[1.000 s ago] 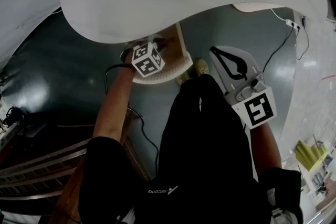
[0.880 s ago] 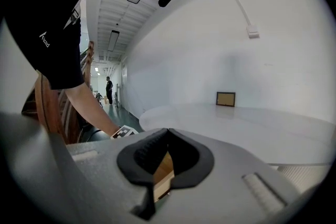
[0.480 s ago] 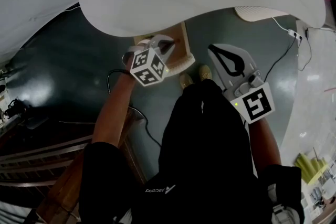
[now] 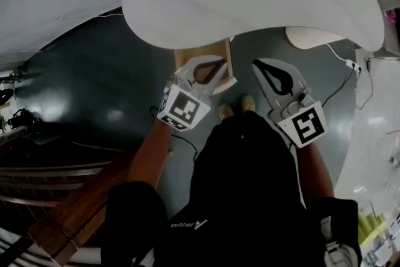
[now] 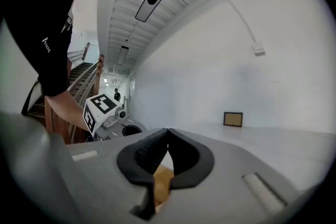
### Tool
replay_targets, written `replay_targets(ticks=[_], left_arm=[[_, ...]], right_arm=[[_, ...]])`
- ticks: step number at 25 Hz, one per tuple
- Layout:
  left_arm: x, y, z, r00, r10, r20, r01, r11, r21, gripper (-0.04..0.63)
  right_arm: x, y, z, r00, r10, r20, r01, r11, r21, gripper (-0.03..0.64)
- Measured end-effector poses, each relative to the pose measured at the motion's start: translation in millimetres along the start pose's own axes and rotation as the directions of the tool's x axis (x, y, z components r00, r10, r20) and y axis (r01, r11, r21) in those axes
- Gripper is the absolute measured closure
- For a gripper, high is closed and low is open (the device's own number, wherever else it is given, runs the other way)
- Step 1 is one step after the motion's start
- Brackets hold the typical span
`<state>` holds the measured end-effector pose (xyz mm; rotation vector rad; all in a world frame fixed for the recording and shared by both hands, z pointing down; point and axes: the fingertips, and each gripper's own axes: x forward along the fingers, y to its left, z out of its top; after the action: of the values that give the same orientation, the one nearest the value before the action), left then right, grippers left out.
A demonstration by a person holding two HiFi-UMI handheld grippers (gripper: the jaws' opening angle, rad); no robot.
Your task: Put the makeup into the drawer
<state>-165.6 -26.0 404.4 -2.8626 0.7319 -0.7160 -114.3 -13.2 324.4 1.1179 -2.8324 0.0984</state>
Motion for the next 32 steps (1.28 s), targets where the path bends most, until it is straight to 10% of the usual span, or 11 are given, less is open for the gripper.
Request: replay_targets(ticks=[5,11,32], left_arm=[[-22.9,2.8,51.1,0.98,0.11,0.167,-0.092,0.99,-0.109,0.584],[-60.8,12.5,102.3,0.901,0.283,0.328,-0.17,0.927,-0.333,0.584],[-92.1,8.9,136.0,0.85,0.367,0.378,-0.269,0.92,-0.286,0.584]], right_arm=[[-5.6,8.0,14.0,0.999,0.041,0.032,-0.041,0.999,0.007,0.614],[-7.5,20.5,35.4,0.993,0.081,0.082,-0.085,0.996,0.042,0.614],[-6.6,37.8,72.6,0.971,0.163,0.175,-0.165,0.986,-0.002,0.614]])
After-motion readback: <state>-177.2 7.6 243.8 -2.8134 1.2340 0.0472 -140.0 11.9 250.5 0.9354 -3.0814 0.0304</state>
